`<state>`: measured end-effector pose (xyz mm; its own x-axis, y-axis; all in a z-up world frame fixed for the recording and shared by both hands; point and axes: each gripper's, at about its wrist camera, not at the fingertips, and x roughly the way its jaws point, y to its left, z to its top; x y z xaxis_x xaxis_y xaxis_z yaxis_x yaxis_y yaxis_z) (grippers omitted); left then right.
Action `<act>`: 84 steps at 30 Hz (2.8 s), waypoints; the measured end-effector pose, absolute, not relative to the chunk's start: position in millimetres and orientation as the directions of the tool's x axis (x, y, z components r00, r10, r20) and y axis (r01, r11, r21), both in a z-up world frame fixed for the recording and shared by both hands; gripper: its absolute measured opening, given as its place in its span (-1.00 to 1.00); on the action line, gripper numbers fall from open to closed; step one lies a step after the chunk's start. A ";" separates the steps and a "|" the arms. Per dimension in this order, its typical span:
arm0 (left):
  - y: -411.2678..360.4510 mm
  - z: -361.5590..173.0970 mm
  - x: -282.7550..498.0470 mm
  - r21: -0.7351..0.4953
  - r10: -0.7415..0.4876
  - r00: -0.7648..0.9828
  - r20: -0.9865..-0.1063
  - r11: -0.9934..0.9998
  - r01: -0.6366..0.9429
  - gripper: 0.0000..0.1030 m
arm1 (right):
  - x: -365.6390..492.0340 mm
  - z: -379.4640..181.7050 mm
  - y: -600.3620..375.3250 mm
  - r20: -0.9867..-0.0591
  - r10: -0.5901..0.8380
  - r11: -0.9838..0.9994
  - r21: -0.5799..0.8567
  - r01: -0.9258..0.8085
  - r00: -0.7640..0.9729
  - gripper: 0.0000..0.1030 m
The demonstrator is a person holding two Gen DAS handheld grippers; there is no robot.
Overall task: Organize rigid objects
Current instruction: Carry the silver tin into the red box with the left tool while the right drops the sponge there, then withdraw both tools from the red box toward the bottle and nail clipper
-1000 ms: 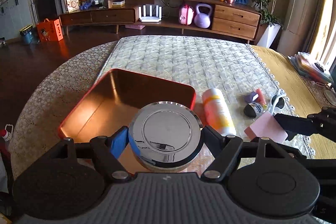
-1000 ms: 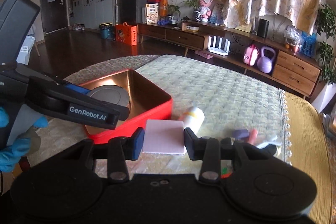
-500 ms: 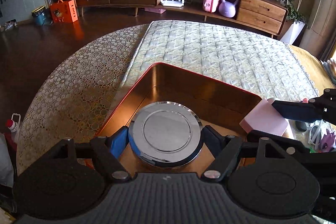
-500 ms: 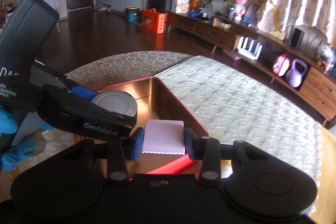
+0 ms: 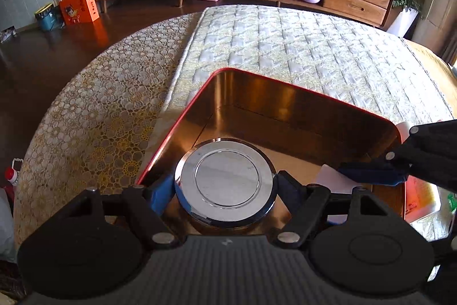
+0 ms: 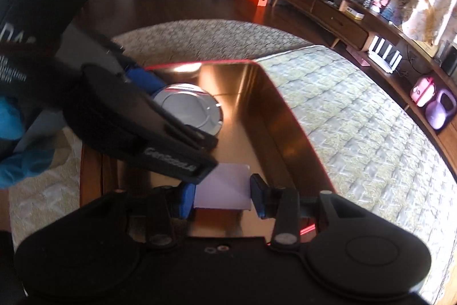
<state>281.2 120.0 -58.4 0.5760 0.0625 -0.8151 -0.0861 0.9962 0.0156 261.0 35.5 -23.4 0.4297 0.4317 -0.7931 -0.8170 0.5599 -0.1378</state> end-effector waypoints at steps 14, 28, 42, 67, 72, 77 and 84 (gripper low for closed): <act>116.4 -60.3 282.4 0.004 0.060 0.562 -0.825 0.995 -0.101 0.49 | 250.9 -34.5 42.1 -0.819 0.405 0.546 -0.141 -0.826 0.408 0.04; 107.5 -20.0 243.3 0.013 0.084 0.654 -0.752 0.994 -0.113 0.49 | 227.8 -1.5 9.9 -0.757 0.484 0.602 -0.075 -0.795 0.438 0.24; 86.2 16.5 190.3 -0.039 0.025 0.726 -0.687 0.997 -0.071 0.49 | 187.3 34.1 -39.6 -0.678 0.549 0.680 0.024 -0.732 0.488 0.63; -4.2 12.8 119.5 -0.071 -0.082 0.831 -0.551 0.996 0.052 0.72 | 104.4 23.7 -185.0 -0.619 0.433 0.848 0.032 -0.529 0.656 0.89; -25.7 7.9 118.6 -0.040 -0.108 0.831 -0.546 0.994 0.103 0.72 | 98.3 7.9 -212.3 -0.633 0.392 0.880 0.045 -0.473 0.668 0.89; -34.4 0.5 128.9 -0.090 -0.154 0.788 -0.597 0.988 0.124 0.72 | 99.8 -6.8 -228.1 -0.651 0.353 0.901 0.045 -0.430 0.672 0.89; -40.6 -13.9 149.0 -0.156 -0.180 0.739 -0.649 0.982 0.102 0.72 | 110.8 -25.6 -233.1 -0.672 0.324 0.917 0.051 -0.395 0.666 0.84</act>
